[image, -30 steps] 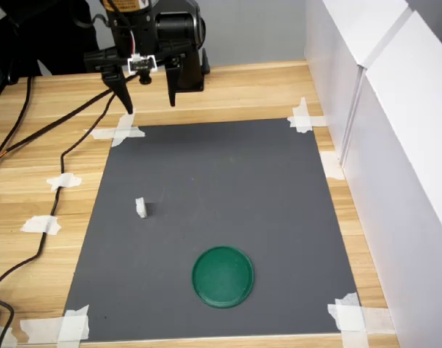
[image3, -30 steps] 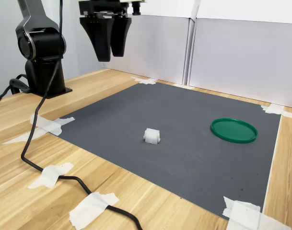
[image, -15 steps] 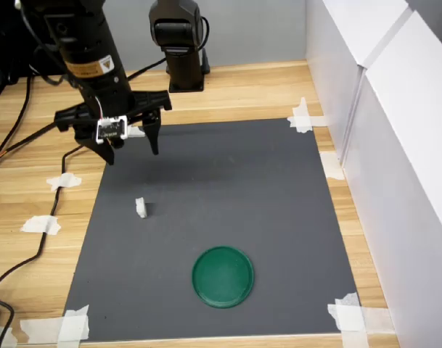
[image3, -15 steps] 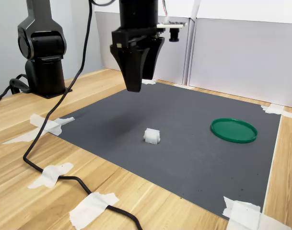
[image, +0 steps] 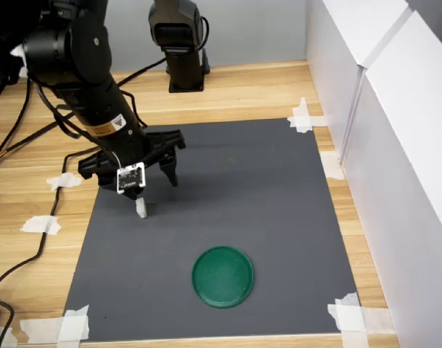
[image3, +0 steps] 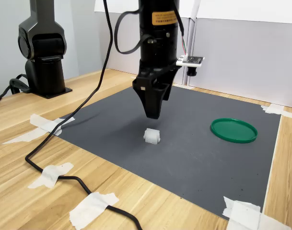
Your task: Grasp a white terminal and put it on the green lid.
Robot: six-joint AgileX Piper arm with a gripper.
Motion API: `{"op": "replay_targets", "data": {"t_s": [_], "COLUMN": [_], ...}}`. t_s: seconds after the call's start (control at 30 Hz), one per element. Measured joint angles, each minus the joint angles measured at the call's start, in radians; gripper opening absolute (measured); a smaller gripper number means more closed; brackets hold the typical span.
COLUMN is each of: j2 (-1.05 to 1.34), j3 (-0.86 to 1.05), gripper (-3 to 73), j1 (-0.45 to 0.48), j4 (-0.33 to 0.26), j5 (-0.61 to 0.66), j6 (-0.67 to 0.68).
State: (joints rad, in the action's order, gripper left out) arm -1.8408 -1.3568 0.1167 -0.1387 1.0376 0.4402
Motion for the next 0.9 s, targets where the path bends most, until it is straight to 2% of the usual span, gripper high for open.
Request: {"op": "replay_targets", "data": {"t_s": [0.53, 0.9], "j2": [-0.047, 0.020], "j3": [-0.001, -0.023], "gripper": [70.3, 70.2], "j1": [0.000, 0.000], "j4": [-0.003, -0.003], "j5": [-0.024, 0.070], "j6": [0.003, 0.003]}}
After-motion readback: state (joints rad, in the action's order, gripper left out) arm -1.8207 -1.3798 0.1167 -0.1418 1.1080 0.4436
